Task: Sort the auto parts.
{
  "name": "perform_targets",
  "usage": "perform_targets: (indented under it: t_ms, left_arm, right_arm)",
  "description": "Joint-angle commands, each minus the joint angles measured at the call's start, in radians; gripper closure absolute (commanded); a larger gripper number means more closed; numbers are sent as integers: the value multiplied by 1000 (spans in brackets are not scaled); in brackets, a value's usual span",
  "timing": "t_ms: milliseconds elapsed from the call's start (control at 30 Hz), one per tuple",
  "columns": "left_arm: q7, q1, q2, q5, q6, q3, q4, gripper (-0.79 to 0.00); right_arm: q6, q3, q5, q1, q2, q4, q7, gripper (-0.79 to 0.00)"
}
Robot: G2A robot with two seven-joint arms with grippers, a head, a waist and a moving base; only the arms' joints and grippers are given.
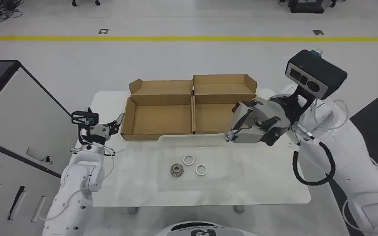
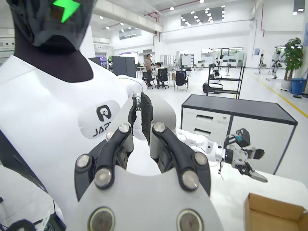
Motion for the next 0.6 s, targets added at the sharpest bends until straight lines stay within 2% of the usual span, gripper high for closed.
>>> perform_targets:
  t_ms: [0,133,433,567]
  left_arm:
    - [0,0,0,0,0,0,0,-785]
    - [0,0,0,0,0,0,0,-785]
    - [0,0,0,0,0,0,0,-785]
    - [0,0,0,0,0,0,0,-785]
  right_arm:
    - [0,21,67,-17,-21,0,29,0]
    - [0,24,101,-29,-54,-11,29,0]
    - [5,24,102,-32,-55,-13,23,0]
    - [0,-5,179,-59,-66,-67,-18,0]
